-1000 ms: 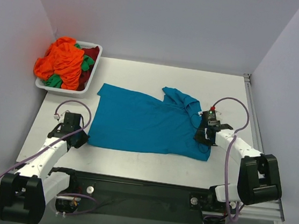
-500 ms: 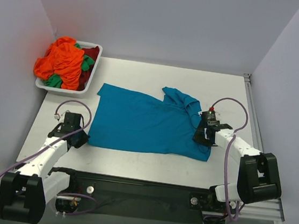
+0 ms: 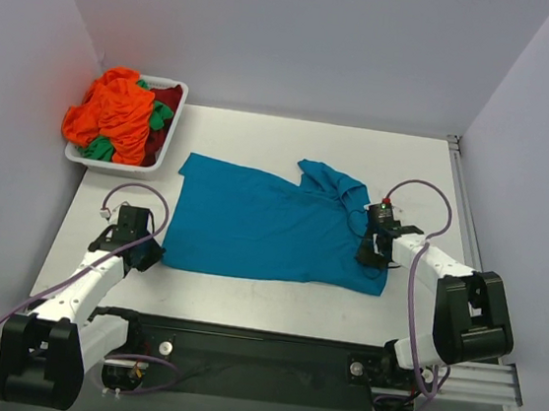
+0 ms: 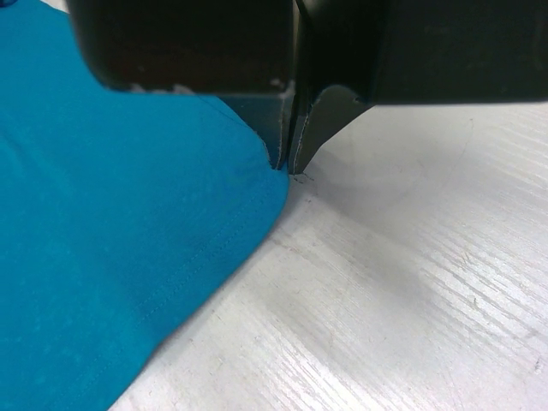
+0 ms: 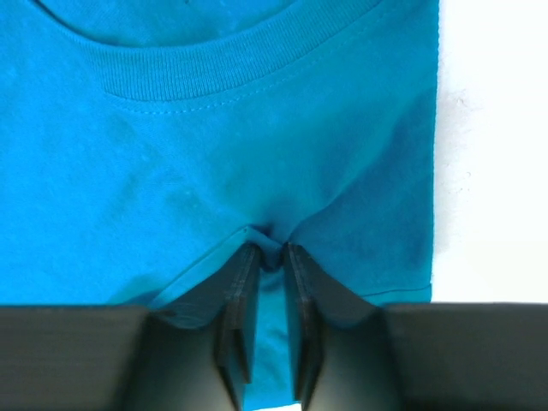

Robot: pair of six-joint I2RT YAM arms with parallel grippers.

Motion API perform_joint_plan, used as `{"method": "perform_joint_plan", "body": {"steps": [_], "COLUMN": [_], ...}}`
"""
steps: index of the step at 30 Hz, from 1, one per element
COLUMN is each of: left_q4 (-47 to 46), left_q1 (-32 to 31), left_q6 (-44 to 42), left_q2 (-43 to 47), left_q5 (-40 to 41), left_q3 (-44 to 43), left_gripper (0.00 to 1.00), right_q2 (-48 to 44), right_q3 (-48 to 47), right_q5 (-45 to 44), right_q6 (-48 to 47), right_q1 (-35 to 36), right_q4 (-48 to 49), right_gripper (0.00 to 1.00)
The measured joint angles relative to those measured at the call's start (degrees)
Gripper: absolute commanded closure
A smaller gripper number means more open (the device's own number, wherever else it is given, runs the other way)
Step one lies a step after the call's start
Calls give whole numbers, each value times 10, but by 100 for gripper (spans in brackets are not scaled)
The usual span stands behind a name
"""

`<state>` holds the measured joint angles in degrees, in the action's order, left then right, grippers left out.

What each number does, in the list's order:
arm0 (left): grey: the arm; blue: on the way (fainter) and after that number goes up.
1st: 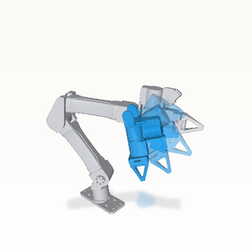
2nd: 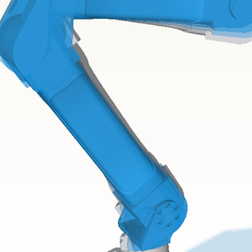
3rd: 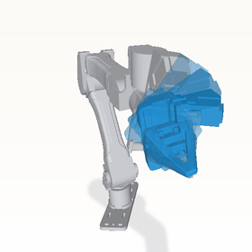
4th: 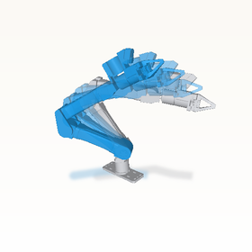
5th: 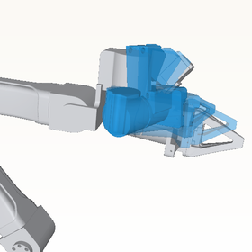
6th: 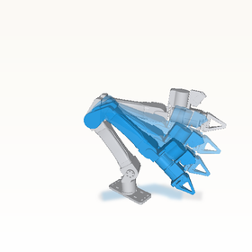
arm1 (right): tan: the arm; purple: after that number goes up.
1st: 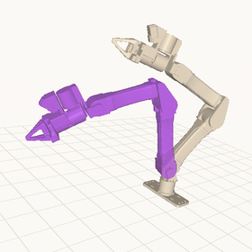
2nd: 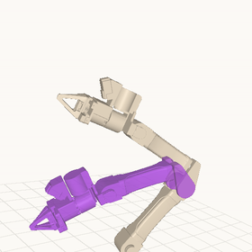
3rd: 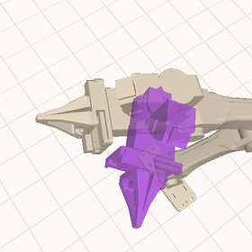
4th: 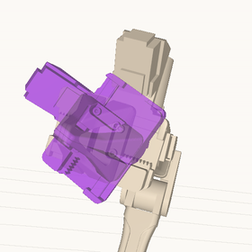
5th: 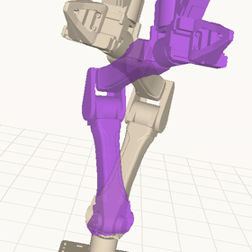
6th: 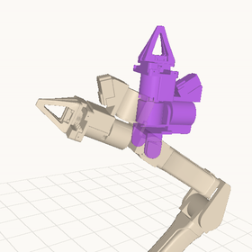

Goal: Fold and stack the t-shirts
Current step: Flatten out the tshirt

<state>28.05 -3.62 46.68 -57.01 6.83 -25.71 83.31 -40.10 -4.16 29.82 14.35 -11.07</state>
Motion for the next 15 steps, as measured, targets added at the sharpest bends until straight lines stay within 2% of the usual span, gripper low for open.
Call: {"method": "perform_joint_plan", "body": {"steps": [6, 11, 15], "left_q4": [-1, -1, -1], "left_q1": [0, 0, 0], "left_q6": [0, 0, 0], "left_q2": [0, 0, 0], "left_q5": [0, 0, 0], "left_q3": [0, 0, 0], "left_gripper": [100, 100, 100], "right_q2": [-2, -25, -56], "right_q3": [0, 0, 0], "right_q5": [1, 6, 13], "right_q6": [1, 1, 2], "right_q1": [0, 0, 0], "right_q4": [1, -6, -12], "right_gripper": [93, 89, 91]}}
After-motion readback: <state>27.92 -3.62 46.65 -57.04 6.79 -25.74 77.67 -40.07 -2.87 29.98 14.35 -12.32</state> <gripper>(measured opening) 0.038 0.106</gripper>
